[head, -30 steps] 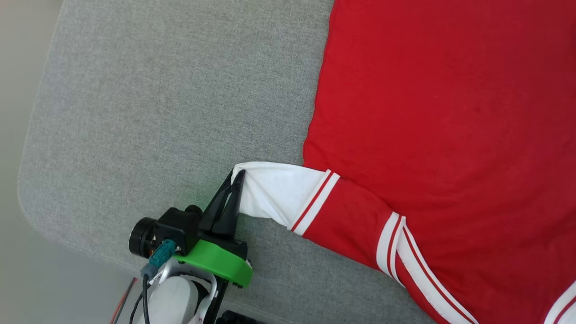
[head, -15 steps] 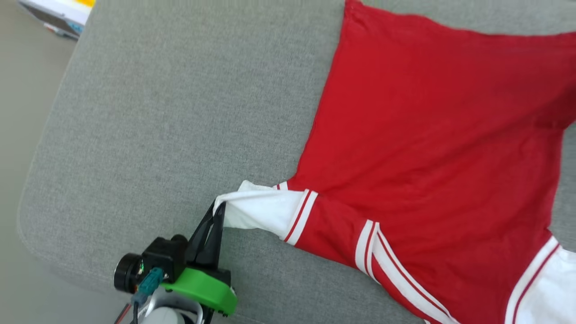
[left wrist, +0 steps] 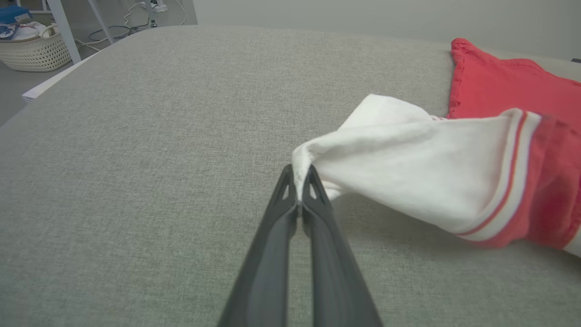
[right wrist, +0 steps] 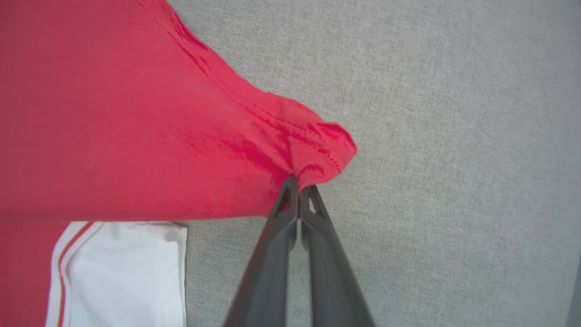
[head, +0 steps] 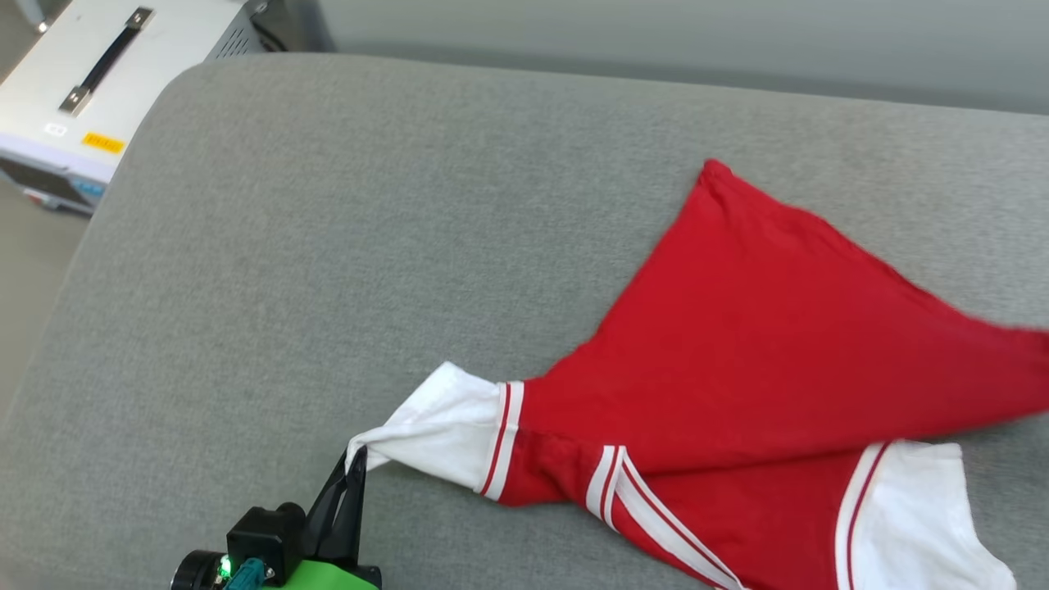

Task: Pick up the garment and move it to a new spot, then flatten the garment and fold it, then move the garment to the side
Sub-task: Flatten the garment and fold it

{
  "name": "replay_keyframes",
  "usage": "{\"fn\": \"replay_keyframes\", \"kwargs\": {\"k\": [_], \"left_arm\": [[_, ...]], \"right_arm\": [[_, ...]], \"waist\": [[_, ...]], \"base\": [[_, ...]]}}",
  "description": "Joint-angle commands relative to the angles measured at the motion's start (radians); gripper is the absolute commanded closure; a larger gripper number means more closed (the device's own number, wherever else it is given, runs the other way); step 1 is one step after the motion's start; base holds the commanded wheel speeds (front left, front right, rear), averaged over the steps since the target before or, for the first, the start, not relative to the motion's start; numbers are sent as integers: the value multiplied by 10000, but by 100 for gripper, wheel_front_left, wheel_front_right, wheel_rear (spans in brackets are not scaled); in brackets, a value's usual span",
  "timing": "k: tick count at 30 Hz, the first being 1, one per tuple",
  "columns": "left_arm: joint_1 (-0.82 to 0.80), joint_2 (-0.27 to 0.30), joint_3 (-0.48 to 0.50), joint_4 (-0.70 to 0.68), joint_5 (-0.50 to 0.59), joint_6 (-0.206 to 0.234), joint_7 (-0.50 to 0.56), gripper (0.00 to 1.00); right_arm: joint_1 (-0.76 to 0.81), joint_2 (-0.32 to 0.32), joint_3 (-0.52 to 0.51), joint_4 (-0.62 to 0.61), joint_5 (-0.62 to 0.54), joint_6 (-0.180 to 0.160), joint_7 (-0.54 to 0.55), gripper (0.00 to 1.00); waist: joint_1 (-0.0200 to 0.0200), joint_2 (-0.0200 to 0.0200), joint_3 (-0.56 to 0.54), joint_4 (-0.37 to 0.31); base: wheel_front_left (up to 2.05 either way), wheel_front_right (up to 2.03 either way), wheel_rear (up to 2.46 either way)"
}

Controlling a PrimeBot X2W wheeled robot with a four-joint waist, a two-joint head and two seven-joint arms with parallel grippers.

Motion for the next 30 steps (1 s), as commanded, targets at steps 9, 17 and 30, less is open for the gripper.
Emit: {"fn": "replay_keyframes", "kwargs": {"k": [9,17,30], "left_arm": [[253,187,117,234,-202,62,-30,100],[149,205,141,396,-234,11,-31,100],[-278,163,-95,283,-39,-135,-31,100]], "right_arm": [[4224,1459,-1987,-760,-82,-2,-61,100],[5336,2918,-2757,-1085,-669,-2,-186,14],[2497,2732,-3639,-4355,-1300,-2,-650,0]], "waist": [[1,-1,-700,-785],[1,-1,-650,-883],[1,-1,-454,-549]], "base": [[0,0,0],[0,0,0],[0,0,0]]}}
